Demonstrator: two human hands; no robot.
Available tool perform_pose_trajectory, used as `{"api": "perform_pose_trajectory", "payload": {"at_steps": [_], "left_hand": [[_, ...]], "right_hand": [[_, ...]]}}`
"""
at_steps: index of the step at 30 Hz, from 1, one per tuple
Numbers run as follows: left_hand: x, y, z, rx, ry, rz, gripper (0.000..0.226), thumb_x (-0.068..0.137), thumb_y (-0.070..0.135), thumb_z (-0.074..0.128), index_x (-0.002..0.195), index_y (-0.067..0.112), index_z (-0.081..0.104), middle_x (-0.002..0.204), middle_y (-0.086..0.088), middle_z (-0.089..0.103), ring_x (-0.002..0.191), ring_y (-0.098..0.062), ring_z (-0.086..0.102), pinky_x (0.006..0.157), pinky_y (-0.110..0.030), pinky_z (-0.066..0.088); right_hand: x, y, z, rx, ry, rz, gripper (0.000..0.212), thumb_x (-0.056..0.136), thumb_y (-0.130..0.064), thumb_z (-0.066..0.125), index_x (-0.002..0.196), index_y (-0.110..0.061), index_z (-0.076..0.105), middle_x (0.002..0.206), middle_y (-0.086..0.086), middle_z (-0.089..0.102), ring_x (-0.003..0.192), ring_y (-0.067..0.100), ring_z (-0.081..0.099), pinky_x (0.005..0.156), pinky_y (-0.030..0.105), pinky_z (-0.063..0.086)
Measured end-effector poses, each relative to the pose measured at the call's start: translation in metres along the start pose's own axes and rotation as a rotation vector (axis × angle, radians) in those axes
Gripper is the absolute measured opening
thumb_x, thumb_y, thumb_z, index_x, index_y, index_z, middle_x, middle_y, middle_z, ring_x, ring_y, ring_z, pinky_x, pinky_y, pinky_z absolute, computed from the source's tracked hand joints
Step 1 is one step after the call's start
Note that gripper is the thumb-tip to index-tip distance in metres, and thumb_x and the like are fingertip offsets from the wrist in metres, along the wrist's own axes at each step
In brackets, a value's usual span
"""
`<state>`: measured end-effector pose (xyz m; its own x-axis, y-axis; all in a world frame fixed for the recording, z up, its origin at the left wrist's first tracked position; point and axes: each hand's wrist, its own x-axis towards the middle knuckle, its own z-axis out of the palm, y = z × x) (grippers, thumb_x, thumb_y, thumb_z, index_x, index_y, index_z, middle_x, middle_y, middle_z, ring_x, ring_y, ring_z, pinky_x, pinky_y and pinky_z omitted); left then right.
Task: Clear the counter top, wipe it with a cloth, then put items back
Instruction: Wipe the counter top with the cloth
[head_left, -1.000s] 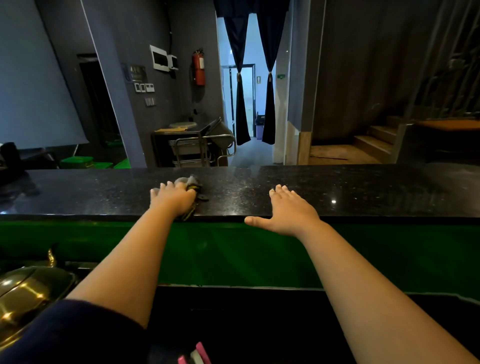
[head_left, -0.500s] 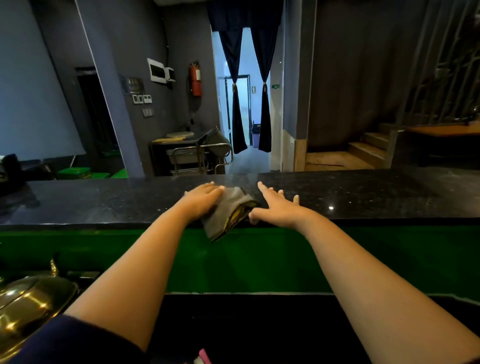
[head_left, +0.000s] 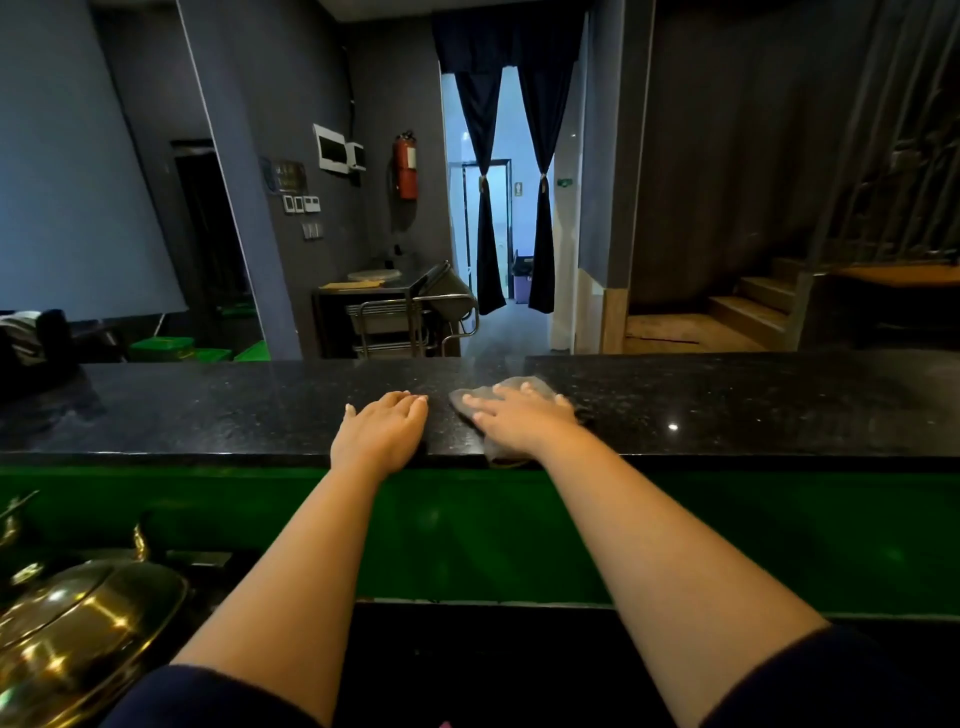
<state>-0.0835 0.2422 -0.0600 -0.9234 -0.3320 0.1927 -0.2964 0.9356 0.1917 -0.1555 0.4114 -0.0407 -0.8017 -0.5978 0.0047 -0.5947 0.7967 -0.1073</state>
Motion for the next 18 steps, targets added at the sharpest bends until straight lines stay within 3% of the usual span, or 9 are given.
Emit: {"api": "perform_pose_trajectory", "payload": {"at_steps": [3,5,8,12,14,18], "left_hand": [[-0.001,0.002,-0.001,-0.039,0.008,-0.010,0.052,0.100,0.037,0.011,0.147,0.031,0.032,0.157,0.001,0.026,0.143,-0.021,0.026,0.117,-0.055,0.004],[-0.003,0.005,0.001,-0.043,0.033,-0.018,0.052,0.100,0.041,0.012,0.146,0.032,0.034,0.156,0.001,0.028,0.142,-0.021,0.028,0.118,-0.054,0.004],[-0.004,0.009,0.001,-0.055,0.052,-0.041,0.053,0.099,0.043,0.013,0.145,0.031,0.037,0.155,0.001,0.030,0.141,-0.022,0.029,0.118,-0.053,0.003],[-0.006,0.009,-0.002,-0.030,0.035,-0.024,0.051,0.100,0.041,0.014,0.145,0.030,0.037,0.155,0.000,0.030,0.141,-0.023,0.030,0.118,-0.054,0.005],[-0.006,0.007,-0.002,-0.029,0.030,-0.002,0.051,0.100,0.039,0.013,0.145,0.030,0.036,0.156,0.000,0.029,0.141,-0.023,0.029,0.118,-0.054,0.004],[-0.006,0.004,-0.004,-0.050,-0.019,0.015,0.051,0.101,0.042,0.014,0.147,0.031,0.033,0.157,-0.001,0.025,0.144,-0.021,0.023,0.118,-0.053,-0.002]], "right_hand": [[0.021,0.053,-0.004,-0.015,-0.011,0.169,0.073,0.094,-0.026,0.052,0.150,-0.040,0.008,0.162,0.007,0.009,0.144,0.046,0.009,0.110,0.067,0.019],[0.028,0.052,-0.002,-0.062,-0.032,0.252,0.075,0.091,-0.022,0.052,0.150,-0.036,0.008,0.160,0.013,0.007,0.141,0.052,0.009,0.104,0.071,0.025],[0.023,0.017,0.005,-0.100,-0.013,0.095,0.074,0.092,-0.022,0.053,0.151,-0.034,0.010,0.159,0.013,0.013,0.140,0.052,0.012,0.105,0.071,0.026],[0.000,-0.020,0.009,0.109,0.032,-0.064,0.046,0.103,-0.029,0.031,0.149,-0.038,0.028,0.160,-0.004,0.020,0.145,0.027,0.021,0.112,0.054,0.029],[-0.029,-0.017,0.008,0.152,0.054,-0.122,0.042,0.104,-0.033,0.029,0.145,-0.041,0.037,0.159,-0.010,0.024,0.144,0.021,0.026,0.113,0.047,0.028],[-0.049,0.068,-0.009,0.216,0.072,0.093,0.039,0.104,-0.036,0.032,0.139,-0.050,0.040,0.158,-0.011,0.026,0.142,0.024,0.031,0.114,0.047,0.027]]}}
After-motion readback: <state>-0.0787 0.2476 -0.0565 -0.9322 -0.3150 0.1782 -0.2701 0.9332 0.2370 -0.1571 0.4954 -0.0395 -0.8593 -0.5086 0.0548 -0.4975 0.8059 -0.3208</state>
